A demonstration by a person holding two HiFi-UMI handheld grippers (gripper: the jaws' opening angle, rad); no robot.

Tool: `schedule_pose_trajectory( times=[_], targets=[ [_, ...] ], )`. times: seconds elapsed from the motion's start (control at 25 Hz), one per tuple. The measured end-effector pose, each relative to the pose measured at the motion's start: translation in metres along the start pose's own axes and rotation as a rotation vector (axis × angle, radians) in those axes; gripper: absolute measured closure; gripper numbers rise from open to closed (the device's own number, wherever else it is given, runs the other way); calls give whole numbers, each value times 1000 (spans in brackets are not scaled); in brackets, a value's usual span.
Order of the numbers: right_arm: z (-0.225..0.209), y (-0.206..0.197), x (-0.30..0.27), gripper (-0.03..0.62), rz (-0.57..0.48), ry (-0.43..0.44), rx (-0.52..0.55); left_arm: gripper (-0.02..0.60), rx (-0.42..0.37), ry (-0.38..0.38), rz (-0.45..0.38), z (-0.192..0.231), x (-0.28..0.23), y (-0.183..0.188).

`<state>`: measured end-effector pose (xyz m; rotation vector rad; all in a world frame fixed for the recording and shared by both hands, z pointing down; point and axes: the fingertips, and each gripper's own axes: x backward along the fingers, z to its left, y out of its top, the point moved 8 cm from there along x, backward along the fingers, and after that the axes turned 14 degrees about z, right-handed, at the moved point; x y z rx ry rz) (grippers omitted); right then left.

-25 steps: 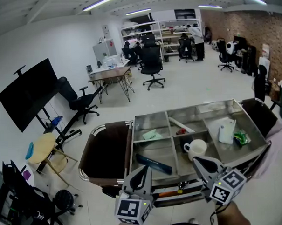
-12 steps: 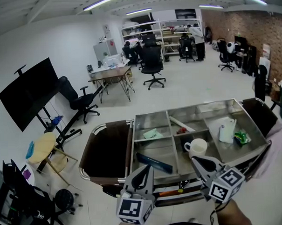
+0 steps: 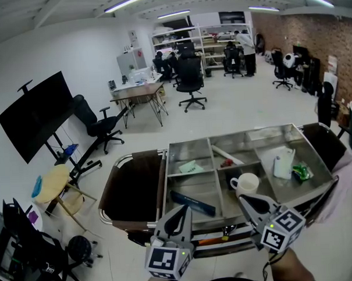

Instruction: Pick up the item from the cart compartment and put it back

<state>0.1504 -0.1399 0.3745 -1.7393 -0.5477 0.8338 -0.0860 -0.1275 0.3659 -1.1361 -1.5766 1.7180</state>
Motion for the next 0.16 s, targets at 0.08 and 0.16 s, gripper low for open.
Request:
schedule_pose_trajectory(
  times=[0.08,0.16],
  targets=[
    [0,-1,0,577,2,1,-1,581,-2,2,-2,0,0,-1],
    [0,-3,0,577,5,1,-2,581,-2,1,-2,-1,0,-1]
  ],
)
